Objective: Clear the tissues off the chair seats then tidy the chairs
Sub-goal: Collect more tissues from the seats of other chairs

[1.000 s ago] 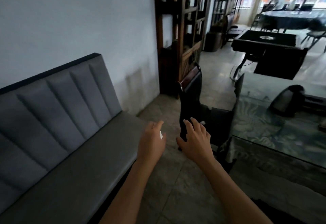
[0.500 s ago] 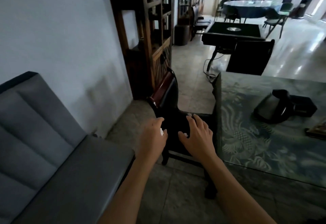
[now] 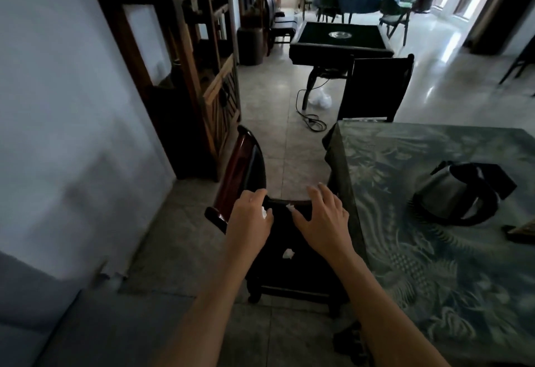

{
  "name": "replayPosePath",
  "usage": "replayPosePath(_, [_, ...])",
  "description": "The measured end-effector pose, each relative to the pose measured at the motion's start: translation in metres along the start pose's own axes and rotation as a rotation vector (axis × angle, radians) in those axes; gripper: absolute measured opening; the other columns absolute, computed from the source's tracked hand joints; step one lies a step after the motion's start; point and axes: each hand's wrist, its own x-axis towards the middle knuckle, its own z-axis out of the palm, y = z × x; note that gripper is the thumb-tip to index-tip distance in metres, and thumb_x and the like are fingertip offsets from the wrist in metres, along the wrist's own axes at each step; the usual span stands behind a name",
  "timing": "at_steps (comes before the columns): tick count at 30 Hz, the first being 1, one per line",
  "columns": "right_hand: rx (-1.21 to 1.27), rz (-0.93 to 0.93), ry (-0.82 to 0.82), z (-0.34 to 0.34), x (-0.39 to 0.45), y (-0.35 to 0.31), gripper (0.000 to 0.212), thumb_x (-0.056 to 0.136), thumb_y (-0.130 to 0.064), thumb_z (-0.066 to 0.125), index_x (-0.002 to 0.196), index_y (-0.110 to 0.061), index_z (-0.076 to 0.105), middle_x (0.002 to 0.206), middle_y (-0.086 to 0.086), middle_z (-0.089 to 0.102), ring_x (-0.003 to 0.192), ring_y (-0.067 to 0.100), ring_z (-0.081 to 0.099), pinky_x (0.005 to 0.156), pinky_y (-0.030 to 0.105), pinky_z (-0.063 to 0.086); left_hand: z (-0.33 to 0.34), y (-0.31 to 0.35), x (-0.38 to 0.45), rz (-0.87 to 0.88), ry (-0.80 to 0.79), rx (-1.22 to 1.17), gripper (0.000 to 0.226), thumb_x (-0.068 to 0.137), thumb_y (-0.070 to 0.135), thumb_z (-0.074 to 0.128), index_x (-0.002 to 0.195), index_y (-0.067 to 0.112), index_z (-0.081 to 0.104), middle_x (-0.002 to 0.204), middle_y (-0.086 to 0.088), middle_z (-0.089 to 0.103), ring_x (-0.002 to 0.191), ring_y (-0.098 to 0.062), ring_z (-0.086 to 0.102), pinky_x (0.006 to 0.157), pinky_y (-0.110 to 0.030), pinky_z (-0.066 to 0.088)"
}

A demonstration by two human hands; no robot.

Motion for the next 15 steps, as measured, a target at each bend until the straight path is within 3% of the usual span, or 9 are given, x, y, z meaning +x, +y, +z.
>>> replayPosePath(10, [0.011,0.052,-0.042,0.021,0.128,0.035,0.068,0.087,-0.052,0.056,0.144,-0.027,0.03,0.157,0.005,0.026,0.142,0.03,0.026,0.108,0.053,0.031,0.058,-0.01,0.123,-0.005,-0.048,-0.027,0.046,0.086,0.014,0.069,0.129,0.015,0.054,0.111,-0.004,0.056,0.098,-0.018,0.058,0.075,-0.022,0.044])
replayPosePath(15, [0.023,0.05,-0.085,0.037,0.191,0.066,0.067,0.088,-0.054,0.053,0.144,-0.028,0.027,0.158,0.005,0.024,0.143,0.03,0.023,0.109,0.053,0.03,0.1,-0.011,0.176,-0.052,-0.067,-0.045,0.045,0.087,0.019,0.069,0.128,0.016,0.054,0.112,-0.005,0.055,0.101,-0.02,0.057,0.082,-0.035,0.053])
